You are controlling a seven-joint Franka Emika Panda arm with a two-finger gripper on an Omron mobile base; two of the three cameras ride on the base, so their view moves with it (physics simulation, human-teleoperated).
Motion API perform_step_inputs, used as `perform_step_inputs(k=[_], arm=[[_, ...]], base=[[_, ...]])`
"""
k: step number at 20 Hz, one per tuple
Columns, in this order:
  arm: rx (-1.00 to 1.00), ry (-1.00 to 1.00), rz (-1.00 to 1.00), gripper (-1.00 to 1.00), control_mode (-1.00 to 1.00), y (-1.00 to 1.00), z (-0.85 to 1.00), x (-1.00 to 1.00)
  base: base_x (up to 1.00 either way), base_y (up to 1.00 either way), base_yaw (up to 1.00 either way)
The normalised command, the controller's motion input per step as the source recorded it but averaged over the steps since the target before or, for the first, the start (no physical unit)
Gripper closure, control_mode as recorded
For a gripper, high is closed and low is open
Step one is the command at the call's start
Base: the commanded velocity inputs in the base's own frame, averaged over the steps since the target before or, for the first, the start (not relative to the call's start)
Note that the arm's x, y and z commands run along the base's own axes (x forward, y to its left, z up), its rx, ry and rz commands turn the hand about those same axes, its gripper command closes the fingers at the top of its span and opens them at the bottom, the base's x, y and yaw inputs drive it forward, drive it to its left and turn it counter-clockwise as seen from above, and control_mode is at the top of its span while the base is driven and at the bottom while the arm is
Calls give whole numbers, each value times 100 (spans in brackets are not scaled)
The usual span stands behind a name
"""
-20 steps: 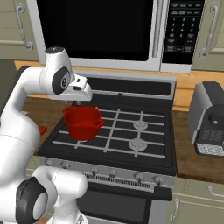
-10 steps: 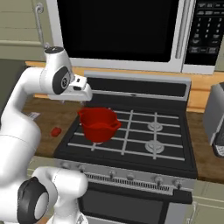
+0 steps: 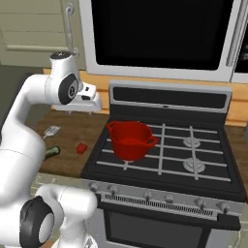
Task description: Put the cucumber and bell pepper in the pot. Retrieve the spatula and lightly stir the vegetables in the pot.
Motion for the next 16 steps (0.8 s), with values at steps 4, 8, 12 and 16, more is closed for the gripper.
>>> perform_step_inputs(k=[4, 8, 12, 16], arm=[[0, 0, 0, -100, 100, 0, 0, 0], [0, 0, 0, -100, 100, 0, 0, 0], [0, 0, 0, -100, 100, 0, 0, 0], [0, 1, 0, -100, -100, 0, 0, 3]], base=[[11, 36, 0], [50, 14, -1], [70, 9, -1], [9, 0, 0]])
